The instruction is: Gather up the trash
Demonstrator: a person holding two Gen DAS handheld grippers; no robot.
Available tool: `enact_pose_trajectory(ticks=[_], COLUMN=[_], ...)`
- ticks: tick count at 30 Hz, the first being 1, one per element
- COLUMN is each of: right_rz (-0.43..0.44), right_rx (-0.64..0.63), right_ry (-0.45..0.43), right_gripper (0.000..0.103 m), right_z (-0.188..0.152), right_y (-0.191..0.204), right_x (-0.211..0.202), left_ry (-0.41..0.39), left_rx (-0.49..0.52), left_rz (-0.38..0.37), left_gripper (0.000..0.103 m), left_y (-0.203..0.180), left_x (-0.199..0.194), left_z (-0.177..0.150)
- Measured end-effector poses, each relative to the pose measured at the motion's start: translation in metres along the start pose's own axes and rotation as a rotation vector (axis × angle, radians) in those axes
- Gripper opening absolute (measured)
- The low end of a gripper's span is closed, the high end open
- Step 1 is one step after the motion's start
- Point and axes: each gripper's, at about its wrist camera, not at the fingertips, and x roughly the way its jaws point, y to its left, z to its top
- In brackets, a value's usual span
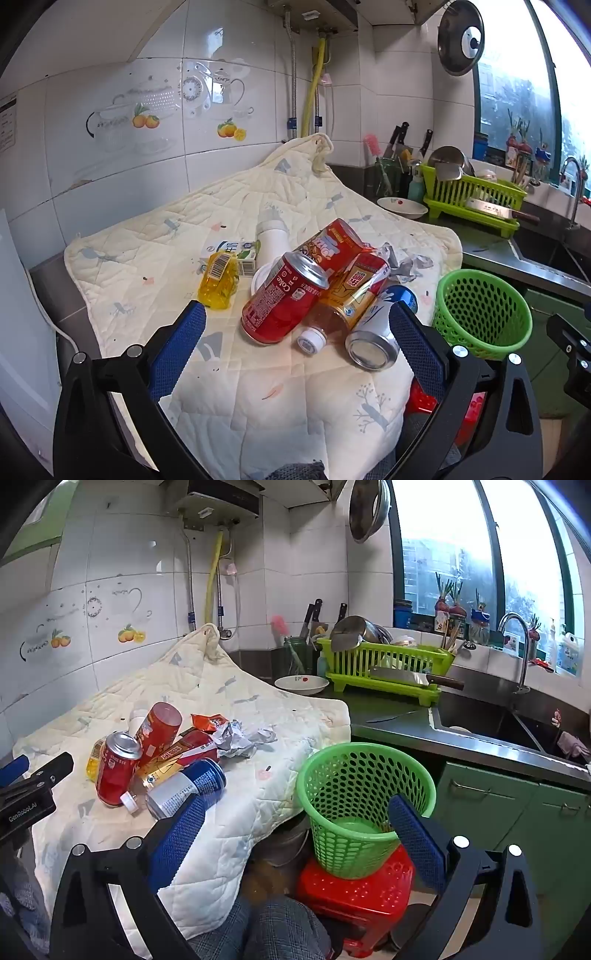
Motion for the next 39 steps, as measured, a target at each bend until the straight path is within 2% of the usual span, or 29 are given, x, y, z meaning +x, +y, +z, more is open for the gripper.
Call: enact_pose_trajectory(ticks=[39], right_rz=[0.000], right_rx=[-0.003], right_ry=[0.013], right_gripper=[0.097], right_z=[-0.003], right_y=[0.003], right_x=[0.007], left_ry=[0.029], left_rx=[-0.014], left_rz=[-0.003], left_gripper=[0.098], left_y=[0.002], left_x=[0.008], left_z=[-0.006])
